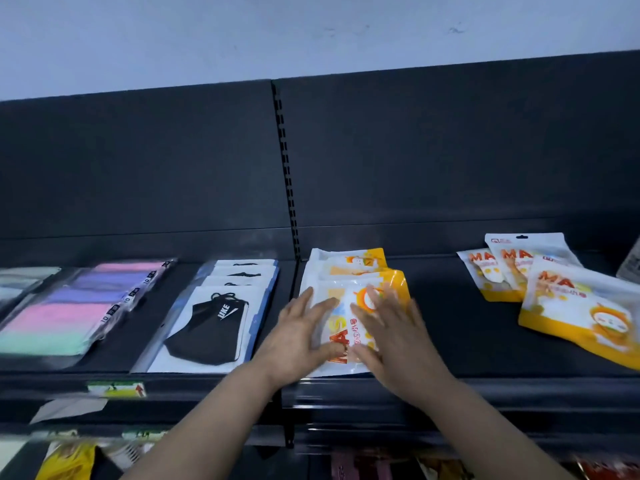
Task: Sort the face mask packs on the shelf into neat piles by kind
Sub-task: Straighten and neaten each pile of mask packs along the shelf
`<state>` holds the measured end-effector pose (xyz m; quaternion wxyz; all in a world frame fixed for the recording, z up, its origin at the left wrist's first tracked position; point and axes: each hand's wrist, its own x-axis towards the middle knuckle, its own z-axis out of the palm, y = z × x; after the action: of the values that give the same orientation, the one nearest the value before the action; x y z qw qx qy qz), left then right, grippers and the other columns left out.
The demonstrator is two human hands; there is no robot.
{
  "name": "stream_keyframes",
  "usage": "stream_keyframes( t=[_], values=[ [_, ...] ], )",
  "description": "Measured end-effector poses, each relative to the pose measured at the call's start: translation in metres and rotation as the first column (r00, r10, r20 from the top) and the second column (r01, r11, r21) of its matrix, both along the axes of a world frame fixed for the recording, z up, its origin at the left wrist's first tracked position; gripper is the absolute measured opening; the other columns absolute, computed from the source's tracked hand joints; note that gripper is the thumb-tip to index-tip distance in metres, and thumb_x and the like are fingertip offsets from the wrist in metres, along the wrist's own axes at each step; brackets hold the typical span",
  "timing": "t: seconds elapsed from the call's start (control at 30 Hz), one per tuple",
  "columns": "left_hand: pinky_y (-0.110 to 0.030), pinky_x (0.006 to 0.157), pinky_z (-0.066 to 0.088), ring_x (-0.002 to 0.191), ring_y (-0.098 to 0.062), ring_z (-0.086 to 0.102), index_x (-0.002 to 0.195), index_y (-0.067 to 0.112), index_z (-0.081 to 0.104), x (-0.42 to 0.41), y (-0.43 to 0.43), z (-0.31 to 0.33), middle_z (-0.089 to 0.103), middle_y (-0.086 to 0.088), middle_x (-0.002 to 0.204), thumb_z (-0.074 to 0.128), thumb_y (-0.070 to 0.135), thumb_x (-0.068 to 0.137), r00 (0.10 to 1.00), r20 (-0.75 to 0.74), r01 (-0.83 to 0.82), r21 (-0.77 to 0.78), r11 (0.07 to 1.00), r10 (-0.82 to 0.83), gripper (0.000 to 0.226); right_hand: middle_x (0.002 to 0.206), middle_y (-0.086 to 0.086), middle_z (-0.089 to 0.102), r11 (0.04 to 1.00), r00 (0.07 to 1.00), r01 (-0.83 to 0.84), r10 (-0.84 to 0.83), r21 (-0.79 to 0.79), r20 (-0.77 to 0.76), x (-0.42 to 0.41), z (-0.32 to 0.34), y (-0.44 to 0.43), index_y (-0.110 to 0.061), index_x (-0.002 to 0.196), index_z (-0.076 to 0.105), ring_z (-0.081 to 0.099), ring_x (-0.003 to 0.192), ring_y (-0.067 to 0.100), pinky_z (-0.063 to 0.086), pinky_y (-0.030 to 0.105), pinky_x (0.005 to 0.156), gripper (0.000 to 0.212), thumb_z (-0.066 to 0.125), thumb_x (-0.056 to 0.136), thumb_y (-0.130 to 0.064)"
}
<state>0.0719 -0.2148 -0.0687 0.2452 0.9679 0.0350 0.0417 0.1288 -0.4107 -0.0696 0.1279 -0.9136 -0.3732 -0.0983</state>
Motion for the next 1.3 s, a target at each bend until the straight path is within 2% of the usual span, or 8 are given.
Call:
stream_keyframes(
  t=[0.13,0.2,0.3,0.57,0.73,0.87,1.07,1.3],
  values=[
    [-0.041,0.118,0.026,0.149,-0.021,0.003,0.148,0.042,0.024,0.001,-0.001,-0.006,-0.009,0.006,0.161,0.064,0.059,0.081,0.998,-0.062,0.013,-0.004,1.0,-0.013,0.08,0.155,0.0,-0.03,0.983,0.941,0.185,-0.173,0.014,-0.292,0.004,-0.009,-0.004,-0.04,0.15,0.002,-0.007,0.146,0.036,0.021,0.05,0.116,0.077,0.046,0.09,-0.059],
    [-0.038,0.114,0.032,0.148,-0.019,0.015,0.149,0.038,0.022,0.005,0.0,-0.005,-0.009,0.005,0.162,0.064,0.057,0.082,0.995,-0.096,0.019,0.011,1.0,-0.018,0.082,0.153,-0.003,-0.035,0.983,0.92,0.173,-0.139,0.062,-0.367,0.006,-0.01,-0.003,-0.039,0.15,0.002,0.01,0.146,0.027,0.038,0.039,0.107,0.08,0.051,0.09,-0.054],
    [-0.037,0.111,0.036,0.145,-0.022,0.025,0.151,0.035,0.016,0.014,0.0,-0.004,-0.011,0.003,0.162,0.064,0.048,0.086,0.993,-0.118,0.005,0.092,0.996,0.006,0.082,0.151,-0.005,-0.038,0.981,0.908,0.177,-0.133,0.075,-0.396,0.013,-0.012,0.004,-0.04,0.15,-0.003,0.008,0.147,0.023,0.041,0.037,0.105,0.083,0.055,0.091,-0.048],
    [-0.033,0.107,0.038,0.135,-0.023,0.039,0.152,0.034,0.009,0.021,0.002,0.01,0.008,0.002,0.159,0.074,0.044,0.078,0.981,-0.193,0.056,0.118,0.991,-0.032,0.099,0.156,-0.003,-0.026,0.975,0.9,0.176,-0.102,0.139,-0.424,0.012,-0.018,0.002,-0.038,0.148,0.013,0.004,0.147,0.024,0.037,0.04,0.107,0.079,0.062,0.087,-0.045],
    [-0.046,0.118,0.024,0.148,-0.031,0.008,0.151,0.039,0.003,0.029,-0.001,0.014,-0.005,0.004,0.161,0.082,0.049,0.066,0.972,-0.231,-0.016,0.062,0.998,0.03,0.117,0.156,-0.007,-0.01,0.954,0.869,0.207,-0.077,0.218,-0.489,0.016,-0.018,0.004,-0.037,0.145,0.02,0.021,0.142,0.023,0.038,0.04,0.107,0.081,0.07,0.081,-0.044],
    [-0.047,0.118,0.022,0.148,-0.033,0.008,0.152,0.035,0.005,0.036,-0.004,0.013,-0.005,0.0,0.162,0.081,0.051,0.066,0.961,-0.274,-0.018,0.1,0.995,0.045,0.116,0.155,-0.012,-0.012,0.95,0.844,0.211,-0.057,0.232,-0.533,0.021,-0.014,0.001,-0.035,0.145,0.019,0.031,0.138,0.022,0.043,0.036,0.101,0.086,0.073,0.078,-0.043],
    [-0.059,0.117,0.013,0.148,-0.032,-0.006,0.151,0.038,0.009,0.033,-0.006,0.029,-0.002,0.003,0.162,0.077,0.059,0.066,0.974,-0.226,0.006,0.163,0.987,0.031,0.111,0.159,-0.01,-0.012,0.952,0.932,0.211,-0.128,0.221,-0.339,0.006,-0.014,0.002,-0.034,0.149,0.014,-0.008,0.148,0.025,0.016,0.048,0.119,0.077,0.054,0.086,-0.057],
    [-0.045,0.119,0.019,0.149,-0.02,0.006,0.149,0.033,0.024,0.056,-0.056,0.046,0.01,0.001,0.162,0.071,0.046,0.081,0.995,-0.002,0.098,0.127,0.987,-0.098,0.085,0.161,-0.003,0.002,0.946,0.941,0.292,-0.257,0.142,-0.221,0.014,-0.001,-0.039,-0.022,0.15,0.02,-0.008,0.148,0.017,0.004,0.038,0.119,0.059,0.036,0.099,-0.046]
  ],
)
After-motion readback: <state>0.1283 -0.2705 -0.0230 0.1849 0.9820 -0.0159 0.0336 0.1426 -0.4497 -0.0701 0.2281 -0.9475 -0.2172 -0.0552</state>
